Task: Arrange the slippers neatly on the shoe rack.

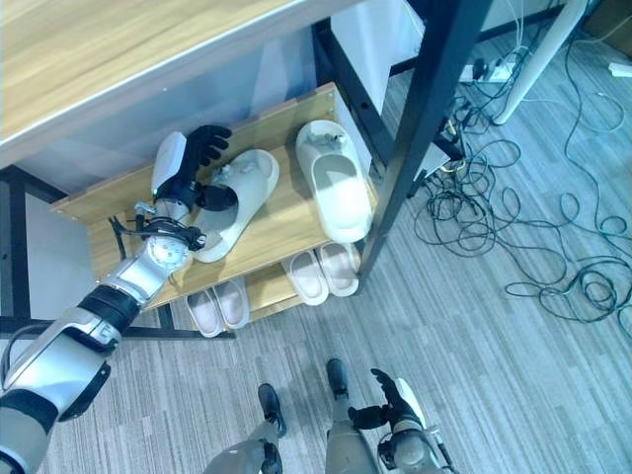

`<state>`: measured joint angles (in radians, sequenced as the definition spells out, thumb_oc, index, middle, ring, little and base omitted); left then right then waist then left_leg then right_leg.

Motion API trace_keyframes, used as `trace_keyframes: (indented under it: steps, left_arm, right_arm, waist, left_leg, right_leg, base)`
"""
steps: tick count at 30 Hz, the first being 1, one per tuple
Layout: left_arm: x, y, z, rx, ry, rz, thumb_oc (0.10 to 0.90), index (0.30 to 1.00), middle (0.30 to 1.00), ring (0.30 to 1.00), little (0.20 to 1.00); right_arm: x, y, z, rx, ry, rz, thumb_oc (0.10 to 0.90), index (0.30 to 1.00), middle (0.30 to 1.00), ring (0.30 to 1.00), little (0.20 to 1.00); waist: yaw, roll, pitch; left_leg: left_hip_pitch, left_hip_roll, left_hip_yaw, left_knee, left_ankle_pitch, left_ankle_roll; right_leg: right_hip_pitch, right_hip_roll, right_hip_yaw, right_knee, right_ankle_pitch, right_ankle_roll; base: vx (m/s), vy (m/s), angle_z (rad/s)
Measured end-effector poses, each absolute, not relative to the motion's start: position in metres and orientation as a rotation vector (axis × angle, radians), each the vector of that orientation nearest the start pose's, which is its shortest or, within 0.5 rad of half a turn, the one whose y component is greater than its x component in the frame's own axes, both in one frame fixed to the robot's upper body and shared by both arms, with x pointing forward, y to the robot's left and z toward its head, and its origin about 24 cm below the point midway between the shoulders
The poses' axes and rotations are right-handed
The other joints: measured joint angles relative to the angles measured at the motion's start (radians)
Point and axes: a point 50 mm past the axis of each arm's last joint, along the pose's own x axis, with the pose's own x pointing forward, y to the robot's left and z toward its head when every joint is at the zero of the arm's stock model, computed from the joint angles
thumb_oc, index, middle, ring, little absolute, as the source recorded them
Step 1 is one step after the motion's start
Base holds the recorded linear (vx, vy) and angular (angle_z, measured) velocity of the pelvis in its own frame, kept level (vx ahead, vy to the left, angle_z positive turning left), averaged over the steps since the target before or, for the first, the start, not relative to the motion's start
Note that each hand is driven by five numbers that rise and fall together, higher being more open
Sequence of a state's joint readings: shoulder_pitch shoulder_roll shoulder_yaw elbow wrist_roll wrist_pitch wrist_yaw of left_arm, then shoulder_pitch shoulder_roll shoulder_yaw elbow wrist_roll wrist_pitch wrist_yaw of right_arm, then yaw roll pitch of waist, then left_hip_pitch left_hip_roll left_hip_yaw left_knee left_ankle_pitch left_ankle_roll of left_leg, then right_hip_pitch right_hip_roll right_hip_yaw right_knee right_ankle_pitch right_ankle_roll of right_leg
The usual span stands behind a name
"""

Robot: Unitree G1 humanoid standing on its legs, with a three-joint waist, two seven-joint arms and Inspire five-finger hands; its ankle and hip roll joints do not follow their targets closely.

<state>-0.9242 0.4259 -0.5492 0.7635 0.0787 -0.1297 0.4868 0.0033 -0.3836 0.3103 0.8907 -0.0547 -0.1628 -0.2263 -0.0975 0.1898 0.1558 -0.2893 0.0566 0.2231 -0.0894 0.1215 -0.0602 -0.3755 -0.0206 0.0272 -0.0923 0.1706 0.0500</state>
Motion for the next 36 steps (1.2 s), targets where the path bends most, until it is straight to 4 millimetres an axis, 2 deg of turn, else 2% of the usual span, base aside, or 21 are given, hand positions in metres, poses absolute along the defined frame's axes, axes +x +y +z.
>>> trace_keyframes:
  steps: [5,22,27,36]
  left_arm:
    - [0.391,0.132,0.162,0.745,-0.405,0.107,0.8,0.9,0.9,0.9,0.9]
    - [0.382,0.119,0.163,0.724,-0.461,0.064,0.8,0.9,0.9,0.9,0.9]
    - [0.375,0.119,0.153,0.701,-0.453,0.049,0.8,0.9,0.9,0.9,0.9]
    - [0.368,0.124,0.143,0.684,-0.433,0.05,0.8,0.9,0.9,0.9,0.9]
  right_arm:
    - [0.164,-0.239,-0.113,-0.604,0.709,-0.004,0.8,0.9,0.9,0.9,0.9]
    - [0.163,-0.237,-0.114,-0.616,0.706,-0.004,0.8,0.9,0.9,0.9,0.9]
    - [0.163,-0.237,-0.115,-0.615,0.71,-0.004,0.8,0.9,0.9,0.9,0.9]
    - [0.162,-0.237,-0.115,-0.616,0.713,-0.004,0.8,0.9,0.9,0.9,0.9]
  waist:
    - [-0.001,-0.031,-0.012]
    - [0.001,-0.035,-0.011]
    - [0.008,-0.039,-0.008]
    - [0.028,-0.05,-0.004]
  left_leg:
    - [-0.001,-0.001,-0.008,0.0,0.0,0.0]
    - [0.004,0.001,-0.039,0.0,0.004,0.003]
    - [0.023,0.001,-0.047,0.0,0.005,0.004]
    - [0.024,0.001,-0.057,0.0,0.005,0.004]
  right_leg:
    - [0.002,-0.002,-0.007,0.0,-0.001,0.001]
    - [0.023,-0.003,-0.041,0.0,0.002,-0.003]
    - [0.045,-0.003,-0.05,0.0,-0.008,0.01]
    - [0.051,-0.005,-0.059,0.0,-0.006,0.008]
  base:
    - [0.0,-0.018,0.03]
    - [-0.01,-0.014,0.05]
    - [-0.01,-0.006,0.04]
    - [-0.02,-0.004,0.02]
